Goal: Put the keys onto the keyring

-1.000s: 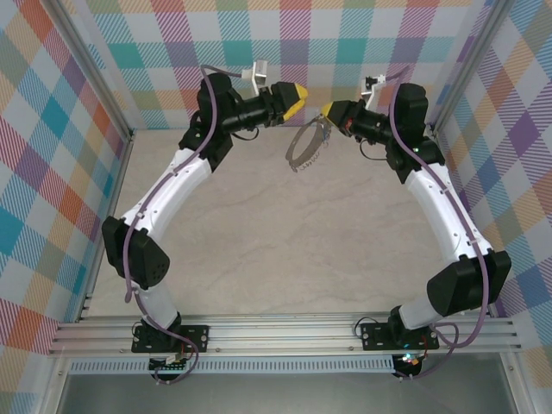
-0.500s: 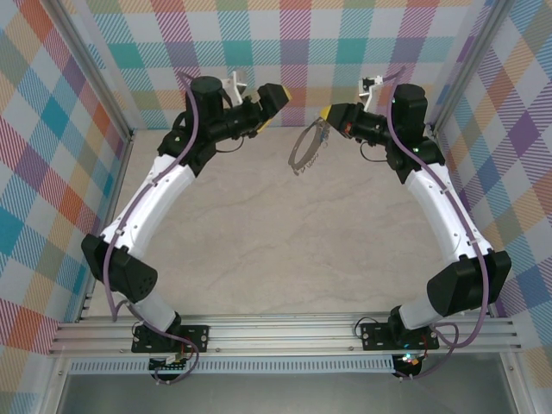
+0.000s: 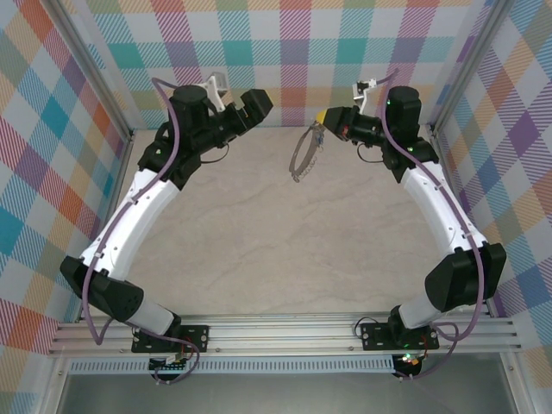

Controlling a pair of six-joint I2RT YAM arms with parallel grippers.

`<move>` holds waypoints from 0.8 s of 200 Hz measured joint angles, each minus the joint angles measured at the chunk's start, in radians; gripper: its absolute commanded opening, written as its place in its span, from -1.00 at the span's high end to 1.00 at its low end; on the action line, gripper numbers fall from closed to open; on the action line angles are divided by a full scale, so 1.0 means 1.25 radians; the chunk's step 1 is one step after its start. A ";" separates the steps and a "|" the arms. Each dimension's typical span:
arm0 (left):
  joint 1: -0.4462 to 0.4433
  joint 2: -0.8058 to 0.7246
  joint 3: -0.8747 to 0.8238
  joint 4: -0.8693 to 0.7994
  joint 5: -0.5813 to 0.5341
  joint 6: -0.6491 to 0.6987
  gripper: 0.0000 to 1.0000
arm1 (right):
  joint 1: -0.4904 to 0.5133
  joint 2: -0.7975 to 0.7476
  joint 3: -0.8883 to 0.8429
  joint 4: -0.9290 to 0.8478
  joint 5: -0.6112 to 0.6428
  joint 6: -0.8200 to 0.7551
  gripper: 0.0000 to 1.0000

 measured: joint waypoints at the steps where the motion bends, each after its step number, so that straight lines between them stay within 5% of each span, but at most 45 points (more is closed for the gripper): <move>1: 0.000 0.002 0.000 0.000 0.001 0.000 -1.00 | 0.000 0.000 0.000 0.001 -0.001 0.000 1.00; 70: 0.000 0.050 0.000 0.006 0.010 -0.052 -1.00 | -0.004 0.000 0.009 0.012 -0.018 -0.008 1.00; 160: -0.014 0.124 0.107 -0.078 -0.100 -0.107 -1.00 | -0.064 0.000 0.016 0.192 -0.042 0.142 1.00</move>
